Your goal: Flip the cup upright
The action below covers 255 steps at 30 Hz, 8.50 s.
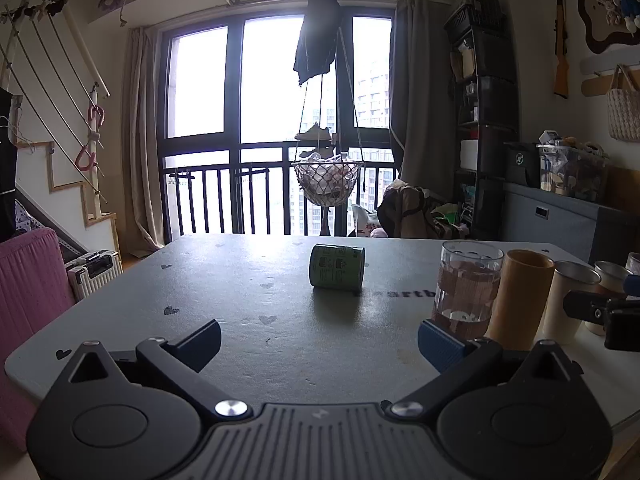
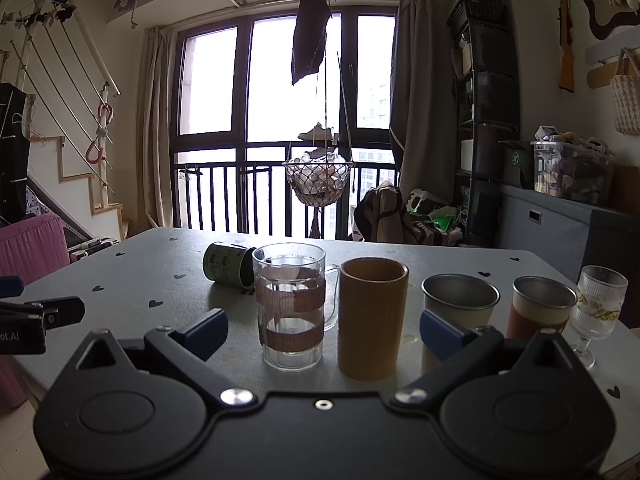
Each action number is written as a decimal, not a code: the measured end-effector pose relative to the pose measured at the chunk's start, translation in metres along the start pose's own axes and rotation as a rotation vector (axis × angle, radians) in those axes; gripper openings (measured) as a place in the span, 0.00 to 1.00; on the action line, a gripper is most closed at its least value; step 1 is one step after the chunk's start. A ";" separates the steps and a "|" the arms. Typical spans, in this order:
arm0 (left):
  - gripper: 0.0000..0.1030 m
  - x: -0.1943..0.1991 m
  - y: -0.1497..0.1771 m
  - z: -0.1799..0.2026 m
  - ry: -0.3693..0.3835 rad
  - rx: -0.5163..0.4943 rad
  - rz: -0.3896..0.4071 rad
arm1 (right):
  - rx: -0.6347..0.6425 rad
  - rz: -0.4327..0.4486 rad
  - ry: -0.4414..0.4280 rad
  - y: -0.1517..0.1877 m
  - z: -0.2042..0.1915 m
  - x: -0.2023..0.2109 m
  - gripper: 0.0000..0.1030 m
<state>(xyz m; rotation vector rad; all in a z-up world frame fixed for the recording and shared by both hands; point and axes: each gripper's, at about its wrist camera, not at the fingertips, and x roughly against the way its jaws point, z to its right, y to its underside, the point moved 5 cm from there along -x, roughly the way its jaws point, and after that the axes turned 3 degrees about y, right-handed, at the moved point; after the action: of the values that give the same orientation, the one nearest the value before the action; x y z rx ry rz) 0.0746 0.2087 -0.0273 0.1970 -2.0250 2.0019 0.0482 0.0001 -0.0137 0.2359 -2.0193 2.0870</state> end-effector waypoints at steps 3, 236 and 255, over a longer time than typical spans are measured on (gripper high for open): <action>1.00 0.000 -0.001 -0.001 0.000 0.000 -0.001 | 0.000 -0.001 -0.001 0.000 0.000 0.000 1.00; 0.72 -0.148 0.039 0.005 0.516 -0.045 -0.248 | -0.028 -0.177 -0.506 -0.005 -0.122 -0.157 0.71; 0.72 -0.186 0.039 0.011 0.498 -0.104 -0.239 | 0.027 -0.212 -0.427 -0.002 -0.116 -0.163 0.77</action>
<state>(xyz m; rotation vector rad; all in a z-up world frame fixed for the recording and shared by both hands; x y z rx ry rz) 0.2390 0.1796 -0.1200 -0.0748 -1.6907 1.5995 0.2103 0.1073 -0.0606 0.9281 -2.0709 2.0597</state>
